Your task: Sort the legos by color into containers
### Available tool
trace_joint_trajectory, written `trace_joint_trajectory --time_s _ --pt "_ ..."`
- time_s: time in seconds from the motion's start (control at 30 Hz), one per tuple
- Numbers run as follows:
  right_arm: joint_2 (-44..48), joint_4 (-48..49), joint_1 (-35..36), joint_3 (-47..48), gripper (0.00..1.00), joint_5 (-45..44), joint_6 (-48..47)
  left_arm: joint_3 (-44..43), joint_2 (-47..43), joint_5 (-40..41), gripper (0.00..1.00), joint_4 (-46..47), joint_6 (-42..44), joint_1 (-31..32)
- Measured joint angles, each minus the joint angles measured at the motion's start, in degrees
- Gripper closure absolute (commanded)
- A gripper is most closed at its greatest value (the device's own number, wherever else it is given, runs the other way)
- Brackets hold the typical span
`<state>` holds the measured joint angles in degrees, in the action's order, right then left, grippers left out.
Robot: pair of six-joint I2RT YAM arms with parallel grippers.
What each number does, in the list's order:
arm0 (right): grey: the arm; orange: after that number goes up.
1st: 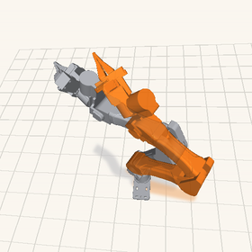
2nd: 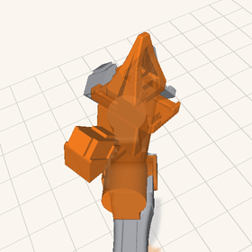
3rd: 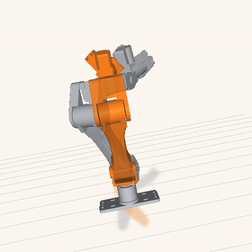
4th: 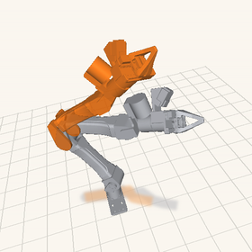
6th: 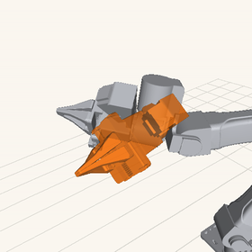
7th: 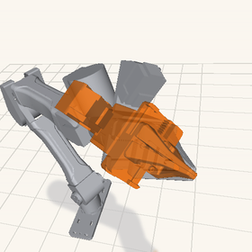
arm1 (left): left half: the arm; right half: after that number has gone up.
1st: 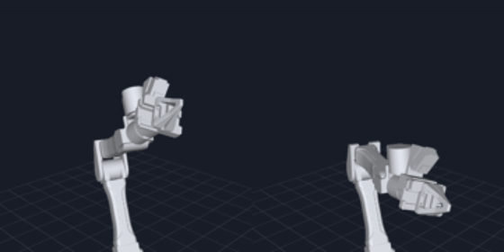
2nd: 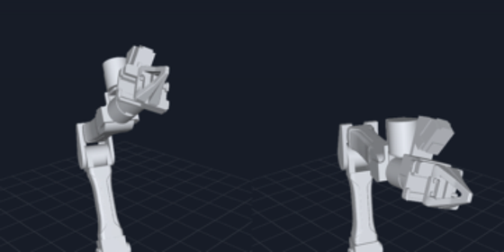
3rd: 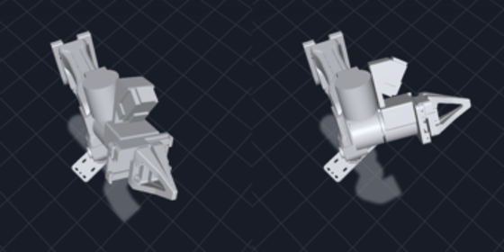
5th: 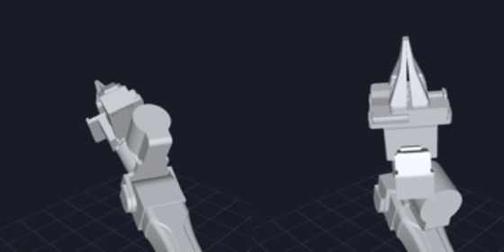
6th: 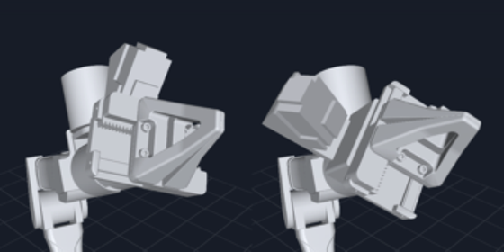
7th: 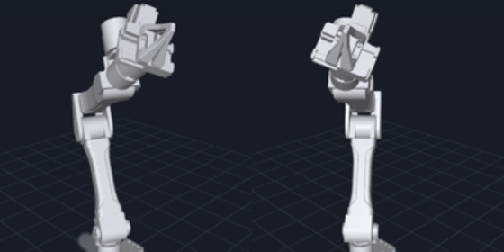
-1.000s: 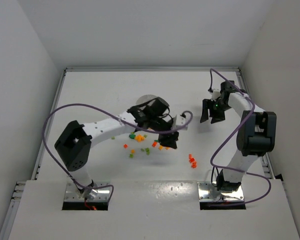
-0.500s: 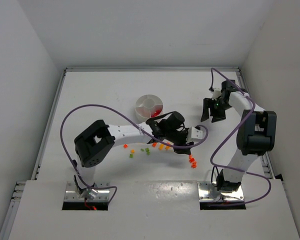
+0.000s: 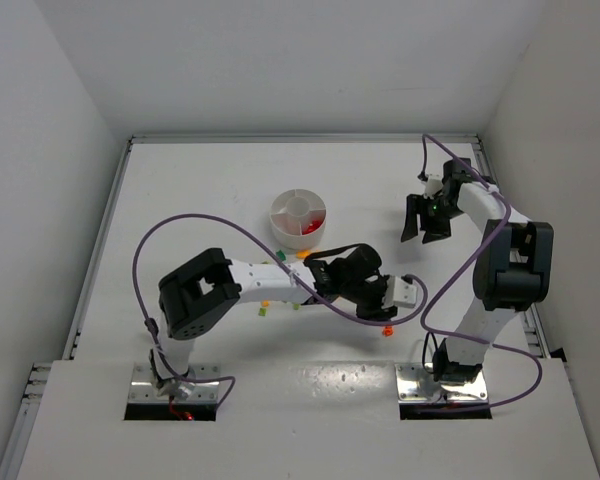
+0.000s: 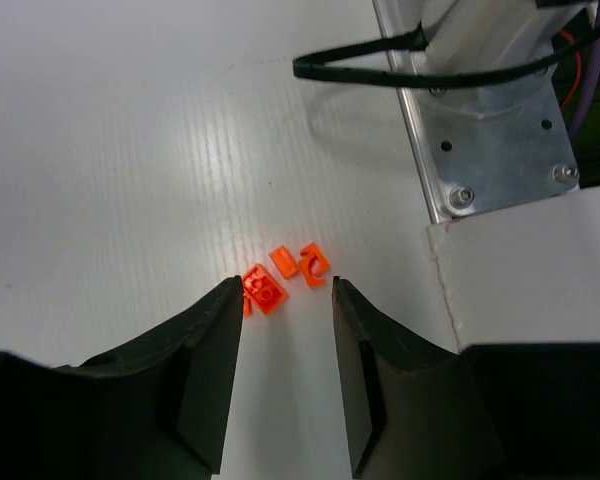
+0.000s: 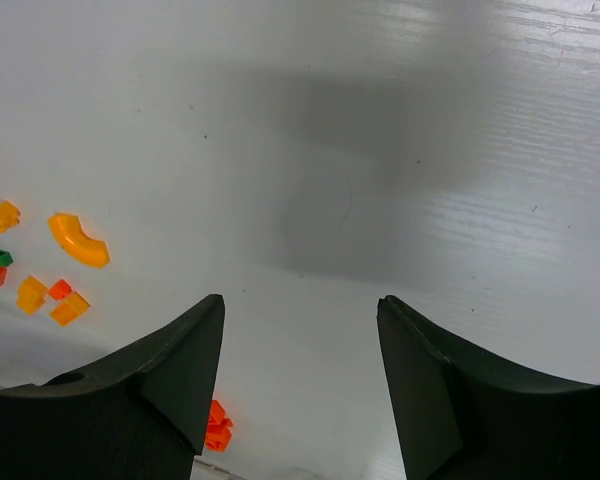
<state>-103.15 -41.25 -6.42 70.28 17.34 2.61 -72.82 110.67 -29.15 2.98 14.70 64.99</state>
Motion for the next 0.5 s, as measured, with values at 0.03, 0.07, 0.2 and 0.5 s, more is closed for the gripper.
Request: trace_joint_trajectory --time_s 0.03,0.07,0.2,0.5 --pt "0.0 0.0 0.0 0.0 0.37 0.11 0.0 -0.07 0.5 -0.31 0.53 -0.85 1.25 -0.17" --pt "0.0 -0.02 0.0 0.0 0.37 0.22 0.0 -0.22 1.05 -0.96 0.51 -2.12 2.93 -0.26" --pt "0.0 0.0 0.0 0.0 0.37 0.46 0.02 -1.49 2.71 -3.19 0.49 -7.85 10.32 -0.9" --pt "-0.02 -0.02 0.0 0.11 0.37 0.72 0.0 -6.78 6.38 -4.31 0.42 -14.56 23.02 -2.6"
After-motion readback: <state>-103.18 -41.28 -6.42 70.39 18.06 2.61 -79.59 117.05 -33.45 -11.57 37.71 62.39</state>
